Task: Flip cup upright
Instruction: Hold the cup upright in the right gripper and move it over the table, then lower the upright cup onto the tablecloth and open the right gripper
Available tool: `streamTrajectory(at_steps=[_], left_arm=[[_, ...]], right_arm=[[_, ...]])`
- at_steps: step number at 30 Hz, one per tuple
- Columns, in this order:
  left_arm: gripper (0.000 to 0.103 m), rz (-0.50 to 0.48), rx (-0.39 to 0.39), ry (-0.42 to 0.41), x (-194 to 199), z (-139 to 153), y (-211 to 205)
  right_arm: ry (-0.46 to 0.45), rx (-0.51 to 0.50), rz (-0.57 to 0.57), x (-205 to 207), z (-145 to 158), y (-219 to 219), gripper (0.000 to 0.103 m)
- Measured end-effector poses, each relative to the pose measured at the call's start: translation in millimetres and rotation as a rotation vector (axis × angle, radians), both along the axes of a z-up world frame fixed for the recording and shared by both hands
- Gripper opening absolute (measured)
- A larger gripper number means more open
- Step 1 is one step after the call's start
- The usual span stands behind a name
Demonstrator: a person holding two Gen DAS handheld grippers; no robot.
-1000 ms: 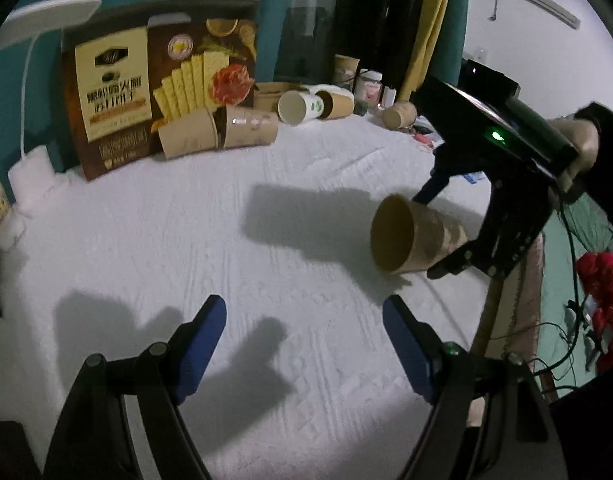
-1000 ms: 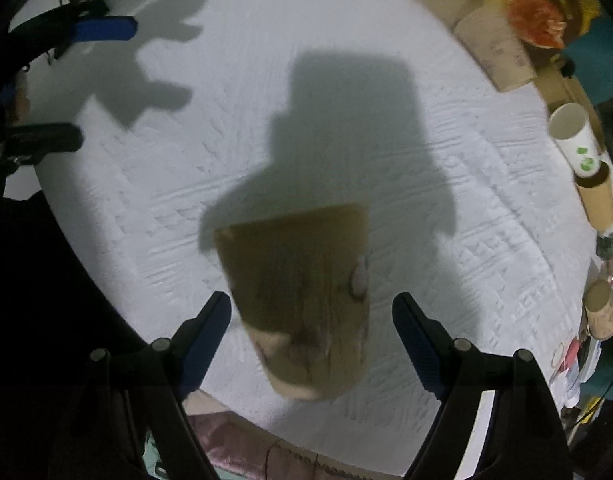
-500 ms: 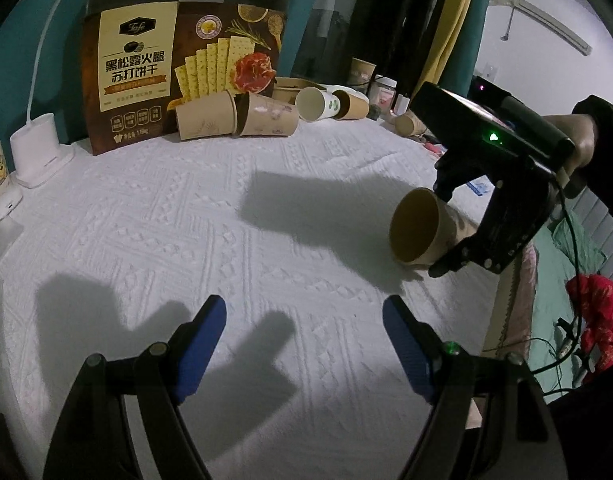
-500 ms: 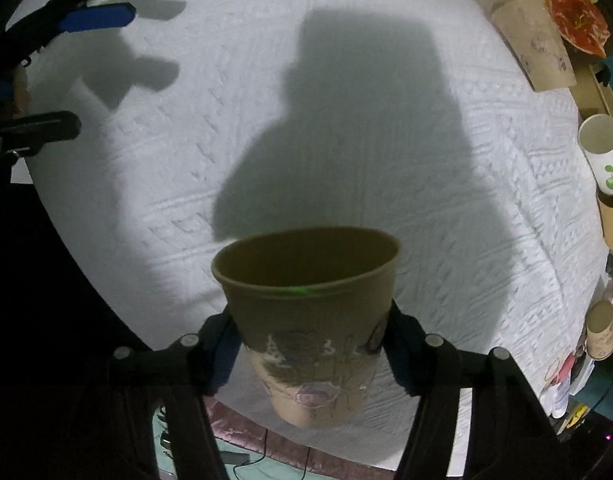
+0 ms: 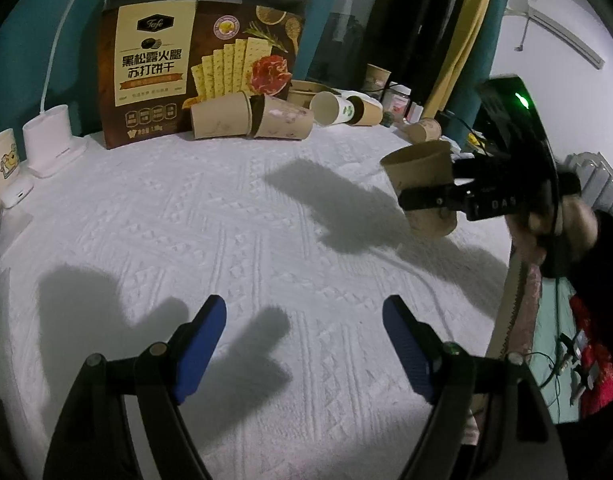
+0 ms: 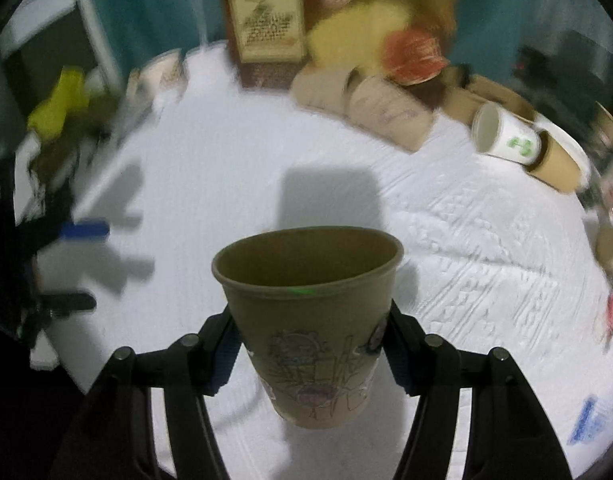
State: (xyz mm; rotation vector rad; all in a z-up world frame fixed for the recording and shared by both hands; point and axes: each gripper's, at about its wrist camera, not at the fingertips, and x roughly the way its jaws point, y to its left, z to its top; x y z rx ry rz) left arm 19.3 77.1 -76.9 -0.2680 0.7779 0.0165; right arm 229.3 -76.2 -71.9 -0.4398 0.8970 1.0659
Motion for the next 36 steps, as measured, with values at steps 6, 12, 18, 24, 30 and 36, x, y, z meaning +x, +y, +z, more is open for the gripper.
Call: streamTrajectory(at_steps=[6, 12, 18, 24, 30, 36], left_arm=[[0.081, 0.012, 0.000, 0.001, 4.7, 0.7, -2.8], [0.081, 0.020, -0.002, 0.022, 11.7, -2.6, -5.8], [0.081, 0.024, 0.006, 0.027, 17.5, -4.6, -6.1], [0.081, 0.026, -0.004, 0.041, 20.5, -10.9, -5.4], [0.081, 0.012, -0.003, 0.044, 18.7, -13.7, -8.9], [0.081, 0.004, 0.002, 0.036, 12.6, -12.8, -13.1]], right_arm=[[-0.023, 0.230, -0.225, -0.5, -20.6, -27.7, 0.060], [-0.096, 0.306, -0.318, -6.8, -37.8, -46.3, 0.060], [-0.177, 0.266, -0.327, -21.5, -34.5, -47.6, 0.060], [-0.254, 0.216, -0.358, -36.3, -40.1, -53.4, 0.060], [-0.254, 0.208, -0.390, -43.1, -46.3, -60.5, 0.061], [-0.232, 0.200, -0.412, -55.3, -51.2, -65.4, 0.062]])
